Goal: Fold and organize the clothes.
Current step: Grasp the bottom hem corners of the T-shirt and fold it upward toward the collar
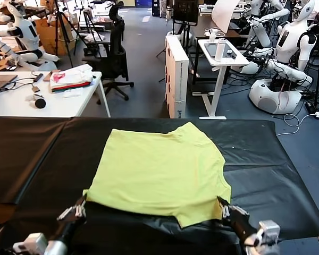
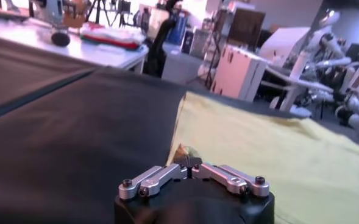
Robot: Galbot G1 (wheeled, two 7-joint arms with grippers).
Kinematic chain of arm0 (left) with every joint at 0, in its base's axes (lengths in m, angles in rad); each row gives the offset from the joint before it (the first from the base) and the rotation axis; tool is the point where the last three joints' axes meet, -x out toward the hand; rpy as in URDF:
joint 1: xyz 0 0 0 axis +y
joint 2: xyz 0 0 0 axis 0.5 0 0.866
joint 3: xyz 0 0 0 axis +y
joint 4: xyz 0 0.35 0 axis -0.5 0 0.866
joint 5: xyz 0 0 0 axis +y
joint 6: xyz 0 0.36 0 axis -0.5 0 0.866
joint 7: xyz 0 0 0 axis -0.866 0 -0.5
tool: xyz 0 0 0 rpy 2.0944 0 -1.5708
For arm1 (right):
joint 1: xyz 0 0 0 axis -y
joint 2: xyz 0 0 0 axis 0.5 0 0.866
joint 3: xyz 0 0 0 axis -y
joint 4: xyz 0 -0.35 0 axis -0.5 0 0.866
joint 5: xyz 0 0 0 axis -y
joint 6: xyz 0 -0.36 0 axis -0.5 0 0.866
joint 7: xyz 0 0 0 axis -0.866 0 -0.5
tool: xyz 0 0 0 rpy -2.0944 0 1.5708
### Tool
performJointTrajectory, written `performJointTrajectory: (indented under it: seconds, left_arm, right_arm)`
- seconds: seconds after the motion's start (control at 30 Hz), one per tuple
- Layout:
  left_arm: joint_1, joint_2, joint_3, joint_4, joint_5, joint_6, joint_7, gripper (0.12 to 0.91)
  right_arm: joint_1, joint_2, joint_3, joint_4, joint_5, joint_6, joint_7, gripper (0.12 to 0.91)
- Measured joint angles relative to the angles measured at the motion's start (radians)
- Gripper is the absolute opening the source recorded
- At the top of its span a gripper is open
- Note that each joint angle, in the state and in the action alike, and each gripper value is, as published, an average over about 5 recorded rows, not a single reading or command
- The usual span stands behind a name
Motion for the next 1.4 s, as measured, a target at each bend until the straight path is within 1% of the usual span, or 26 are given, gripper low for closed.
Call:
performJointTrajectory:
  seconds: [0.23, 0.5, 0.8, 0.93, 1.07, 1.1, 1.17, 1.2, 1.23, 1.27, 1.3, 1.33, 1.37, 1.4]
  left_arm:
    - [-0.114, 0.003, 0.03, 0.063, 0.006, 0.018, -0.002, 0.148]
    - [-0.206, 0.024, 0.055, 0.145, 0.001, 0.026, -0.002, 0.148]
    - [-0.265, 0.039, 0.065, 0.218, -0.002, 0.03, -0.001, 0.148]
    - [-0.282, 0.038, 0.072, 0.245, 0.001, 0.031, -0.001, 0.148]
    - [-0.29, 0.037, 0.073, 0.267, 0.005, 0.036, 0.0, 0.148]
    - [-0.29, 0.037, 0.074, 0.271, 0.007, 0.04, 0.0, 0.148]
    - [-0.29, 0.036, 0.073, 0.278, 0.012, 0.048, 0.003, 0.148]
    - [-0.29, 0.036, 0.073, 0.28, 0.016, 0.051, 0.004, 0.149]
    - [-0.289, 0.035, 0.073, 0.281, 0.02, 0.053, 0.006, 0.15]
    - [-0.287, 0.035, 0.072, 0.281, 0.025, 0.052, 0.008, 0.165]
    - [-0.285, 0.034, 0.071, 0.28, 0.029, 0.051, 0.009, 0.198]
    - [-0.282, 0.034, 0.069, 0.278, 0.033, 0.051, 0.009, 0.232]
    - [-0.278, 0.034, 0.067, 0.275, 0.035, 0.05, 0.008, 0.283]
    - [-0.274, 0.034, 0.065, 0.271, 0.036, 0.051, 0.005, 0.352]
  right_arm:
    - [0.117, 0.013, -0.036, -0.09, 0.016, -0.018, 0.02, 0.139]
    - [0.196, 0.019, -0.083, -0.157, 0.006, -0.017, 0.016, 0.139]
    - [0.242, 0.022, -0.108, -0.205, -0.01, -0.013, 0.016, 0.139]
    - [0.254, 0.029, -0.116, -0.22, -0.01, -0.012, 0.008, 0.139]
    - [0.258, 0.037, -0.124, -0.23, -0.009, -0.011, -0.015, 0.146]
    - [0.257, 0.037, -0.123, -0.23, -0.009, -0.01, -0.023, 0.165]
    - [0.25, 0.034, -0.118, -0.224, -0.011, -0.006, -0.041, 0.24]
    - [0.246, 0.031, -0.114, -0.219, -0.014, -0.003, -0.049, 0.294]
    - [0.241, 0.027, -0.11, -0.213, -0.019, -0.001, -0.056, 0.366]
    - [0.235, 0.022, -0.105, -0.206, -0.027, 0.001, -0.062, 0.423]
    - [0.228, 0.016, -0.1, -0.198, -0.036, 0.002, -0.068, 0.48]
    - [0.221, 0.01, -0.095, -0.189, -0.046, 0.003, -0.072, 0.555]
    - [0.212, 0.002, -0.09, -0.179, -0.057, 0.002, -0.076, 0.612]
    - [0.202, -0.006, -0.084, -0.168, -0.066, -0.001, -0.079, 0.669]
